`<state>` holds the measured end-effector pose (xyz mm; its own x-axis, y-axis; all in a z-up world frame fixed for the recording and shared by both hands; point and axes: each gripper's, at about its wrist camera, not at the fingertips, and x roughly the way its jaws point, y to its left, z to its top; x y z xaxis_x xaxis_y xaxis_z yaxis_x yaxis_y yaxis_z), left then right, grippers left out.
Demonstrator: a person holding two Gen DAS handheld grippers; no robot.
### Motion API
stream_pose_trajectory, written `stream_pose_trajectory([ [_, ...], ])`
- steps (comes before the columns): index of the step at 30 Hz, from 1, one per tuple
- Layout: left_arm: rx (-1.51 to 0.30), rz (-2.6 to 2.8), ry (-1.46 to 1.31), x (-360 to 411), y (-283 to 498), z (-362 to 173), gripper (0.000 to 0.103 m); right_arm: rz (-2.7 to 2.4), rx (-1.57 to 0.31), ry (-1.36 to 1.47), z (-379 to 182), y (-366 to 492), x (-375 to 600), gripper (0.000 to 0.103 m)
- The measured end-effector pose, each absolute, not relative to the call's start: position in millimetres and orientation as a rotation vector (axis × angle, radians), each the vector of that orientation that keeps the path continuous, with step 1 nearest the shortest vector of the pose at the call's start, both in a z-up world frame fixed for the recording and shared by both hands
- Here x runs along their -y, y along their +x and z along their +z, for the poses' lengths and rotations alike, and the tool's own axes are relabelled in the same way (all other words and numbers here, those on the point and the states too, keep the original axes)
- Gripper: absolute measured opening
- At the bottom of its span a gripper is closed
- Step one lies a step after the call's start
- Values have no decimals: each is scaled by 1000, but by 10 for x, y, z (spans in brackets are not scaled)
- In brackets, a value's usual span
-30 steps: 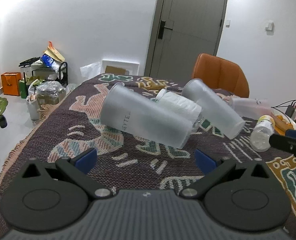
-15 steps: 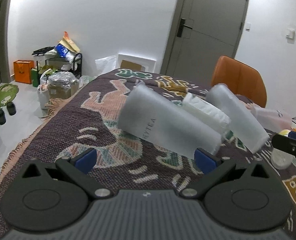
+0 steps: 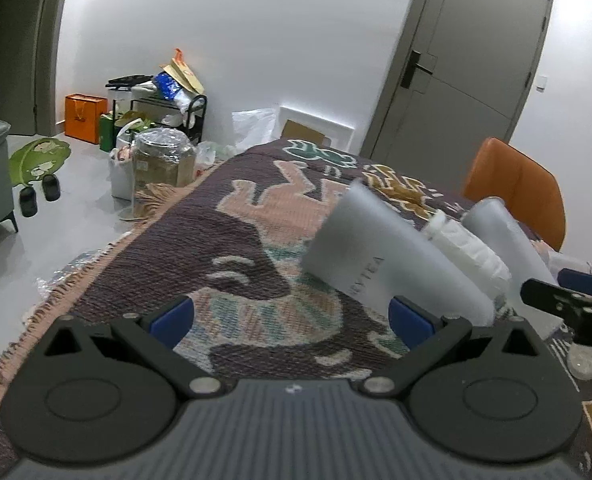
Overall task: Flip cup upright
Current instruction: 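Move the right tool toward the clear plastic cup lying on its side, then close the right tool around the body of the clear cup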
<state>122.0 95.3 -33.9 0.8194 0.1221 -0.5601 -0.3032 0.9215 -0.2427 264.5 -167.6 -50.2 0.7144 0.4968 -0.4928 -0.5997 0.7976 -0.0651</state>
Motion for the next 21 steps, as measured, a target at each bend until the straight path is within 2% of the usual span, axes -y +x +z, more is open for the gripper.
stream_pose_trajectory([
  [3, -573, 250, -350, -1058, 1209, -350, 103, 615, -478, -259, -527, 2727, 1550, 93],
  [12, -566, 295, -382, -1263, 1169, -359, 103, 655, -495, -340, -583, 3005, 1252, 81],
  [21, -562, 300, -410, -1310, 1138, -392, 103, 784, -561, -422, -575, 3190, 1172, 81],
])
